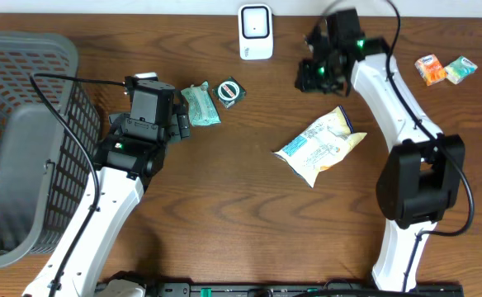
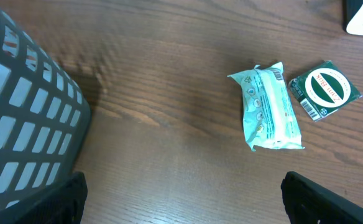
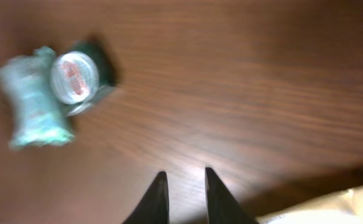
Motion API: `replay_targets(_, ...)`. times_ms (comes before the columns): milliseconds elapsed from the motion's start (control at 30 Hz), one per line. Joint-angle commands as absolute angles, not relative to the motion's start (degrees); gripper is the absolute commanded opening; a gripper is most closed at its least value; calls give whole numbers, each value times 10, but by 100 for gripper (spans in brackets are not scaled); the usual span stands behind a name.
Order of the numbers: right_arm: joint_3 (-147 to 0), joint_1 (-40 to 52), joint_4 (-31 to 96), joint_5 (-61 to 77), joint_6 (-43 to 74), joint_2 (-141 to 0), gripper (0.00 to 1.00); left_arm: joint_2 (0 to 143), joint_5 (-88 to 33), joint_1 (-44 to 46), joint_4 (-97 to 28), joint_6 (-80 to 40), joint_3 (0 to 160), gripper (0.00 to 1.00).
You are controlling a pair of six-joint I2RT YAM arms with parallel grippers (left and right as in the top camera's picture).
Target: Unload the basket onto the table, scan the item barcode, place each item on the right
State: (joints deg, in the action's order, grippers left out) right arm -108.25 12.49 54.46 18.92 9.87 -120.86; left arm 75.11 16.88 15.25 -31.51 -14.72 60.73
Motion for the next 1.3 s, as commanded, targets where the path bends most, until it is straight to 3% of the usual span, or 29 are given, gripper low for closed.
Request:
replay_targets(0,-1156,145,636,209,69,-1206,12,747,179,151,-315,-140,609,98)
replay_targets(233,-1122,181,778,137,46,-1207,6,747,179,151,-315,-140,609,98)
replay_targets(467,-988,209,768,62,55,-1207,3,747,179,151,-315,-140,609,98)
replay_targets(633,-905,205,763,-39,145,-1207,1,747,179,151,-315,-140,609,98)
replay_targets(767,-901,185,801,-135,207,-1205,1,747,179,151,-315,-140,609,97)
replay_targets(1000,-955,124,817,-123,207,-1172,3,747,179,151,-315,-140,609,98)
replay_targets(1033,-960,115,813,-116,202,-1164,6,747,179,151,-315,-140,609,97)
replay_targets(1067,-963,103,804,-102,189,-1153,18,747,179,151,-315,-140,609,98)
replay_targets(1133,-964,81,787,-63,158,-1136,53,747,179,151,-315,-140,609,98)
replay_targets(1167,-964,65,781,-22,138,-1129,62,747,179,151,-315,-140,609,98)
replay_targets(1267,-961,27,790,89,70,-1125,74,747,179,151,-315,-140,609,98)
